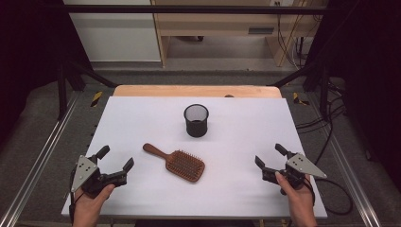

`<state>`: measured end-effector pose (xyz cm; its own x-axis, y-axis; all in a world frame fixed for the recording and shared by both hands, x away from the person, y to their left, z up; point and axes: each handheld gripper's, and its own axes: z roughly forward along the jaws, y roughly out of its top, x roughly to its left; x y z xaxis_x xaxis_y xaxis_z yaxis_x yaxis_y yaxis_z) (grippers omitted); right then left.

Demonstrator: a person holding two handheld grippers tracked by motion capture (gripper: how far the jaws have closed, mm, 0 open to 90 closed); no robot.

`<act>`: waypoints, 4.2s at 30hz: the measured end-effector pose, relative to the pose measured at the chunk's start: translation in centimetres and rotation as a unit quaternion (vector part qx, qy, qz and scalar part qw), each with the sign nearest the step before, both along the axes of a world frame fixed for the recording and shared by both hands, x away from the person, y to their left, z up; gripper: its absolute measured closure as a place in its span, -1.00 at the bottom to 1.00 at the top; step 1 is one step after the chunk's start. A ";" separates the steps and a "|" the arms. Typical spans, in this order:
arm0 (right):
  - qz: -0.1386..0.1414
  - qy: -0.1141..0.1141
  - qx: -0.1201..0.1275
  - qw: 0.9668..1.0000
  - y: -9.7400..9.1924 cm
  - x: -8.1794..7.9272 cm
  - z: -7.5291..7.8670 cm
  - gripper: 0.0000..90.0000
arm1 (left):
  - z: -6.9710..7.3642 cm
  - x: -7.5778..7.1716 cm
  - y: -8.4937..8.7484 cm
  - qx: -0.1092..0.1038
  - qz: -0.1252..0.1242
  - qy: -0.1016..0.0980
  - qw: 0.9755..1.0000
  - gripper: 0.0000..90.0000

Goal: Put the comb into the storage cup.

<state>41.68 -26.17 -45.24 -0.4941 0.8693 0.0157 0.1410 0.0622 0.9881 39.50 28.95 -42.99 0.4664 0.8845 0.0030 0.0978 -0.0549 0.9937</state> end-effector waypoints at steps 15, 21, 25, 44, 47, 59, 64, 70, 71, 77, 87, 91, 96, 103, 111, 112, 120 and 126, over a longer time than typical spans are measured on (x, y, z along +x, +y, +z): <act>0.000 -0.003 0.007 1.000 0.0 0.1 0.0 -0.79 | 0.9 0.9 -1.5 0.011 -0.019 0.024 0.999 -0.93; 0.002 -0.004 0.010 1.000 0.2 0.0 0.1 -0.80 | 1.9 3.0 -2.0 0.011 -0.009 0.033 0.999 -0.93; 0.002 -0.004 0.011 1.000 0.2 0.0 0.1 -0.80 | 2.3 4.0 -2.1 0.013 -0.004 0.036 0.999 -0.93; 0.001 -0.002 0.016 1.000 0.3 0.1 0.0 -0.81 | 3.1 9.0 -5.1 0.046 -0.031 0.062 0.996 -0.83; 0.001 -0.002 0.016 1.000 0.3 0.1 0.0 -0.81 | 2.9 9.4 -5.3 0.053 -0.031 0.067 0.996 -0.76; 0.003 -0.003 0.018 1.000 0.3 0.1 0.1 -0.81 | 2.0 10.4 -6.2 0.081 -0.042 0.097 0.991 -0.20; 0.003 -0.004 0.018 1.000 0.4 0.1 0.1 -0.81 | 1.4 10.8 -6.4 0.095 -0.044 0.118 0.987 0.11; 0.003 -0.004 0.019 1.000 0.3 0.1 0.1 -0.81 | 1.1 11.2 -6.3 0.100 -0.045 0.129 0.986 0.39; 0.003 -0.004 0.019 1.000 0.3 0.1 0.1 -0.81 | 1.0 11.2 -6.2 0.103 -0.049 0.131 0.985 0.46; 0.004 -0.003 0.020 1.000 0.4 0.2 0.1 -0.81 | 0.5 11.5 -6.3 0.114 -0.073 0.154 0.979 0.91; 0.003 -0.004 0.020 1.000 0.3 0.2 0.1 -0.81 | -0.3 12.3 -6.2 0.137 -0.072 0.181 0.971 1.00; 0.006 -0.003 0.018 1.000 0.4 0.2 0.1 -0.81 | -0.8 12.7 -6.2 0.143 -0.073 0.198 0.967 1.00; 0.005 -0.003 0.019 1.000 0.4 0.2 0.1 -0.82 | -1.4 13.0 -6.8 0.160 -0.078 0.216 0.960 1.00; 0.007 -0.003 0.017 1.000 0.5 0.2 0.1 -0.82 | -2.1 13.3 -7.4 0.180 -0.086 0.232 0.952 1.00; 0.008 -0.003 0.017 1.000 0.5 0.2 0.1 -0.82 | -2.6 13.3 -7.6 0.191 -0.092 0.243 0.946 1.00; 0.008 -0.004 0.017 1.000 0.5 0.2 0.1 -0.82 | -2.7 13.3 -7.6 0.191 -0.092 0.244 0.946 1.00; 0.007 -0.004 0.019 1.000 0.5 0.1 0.1 -0.82 | -3.2 13.3 -7.8 0.202 -0.095 0.254 0.941 1.00; 0.008 -0.004 0.019 1.000 0.5 0.2 0.1 -0.82 | -3.4 13.3 -7.8 0.210 -0.098 0.259 0.938 1.00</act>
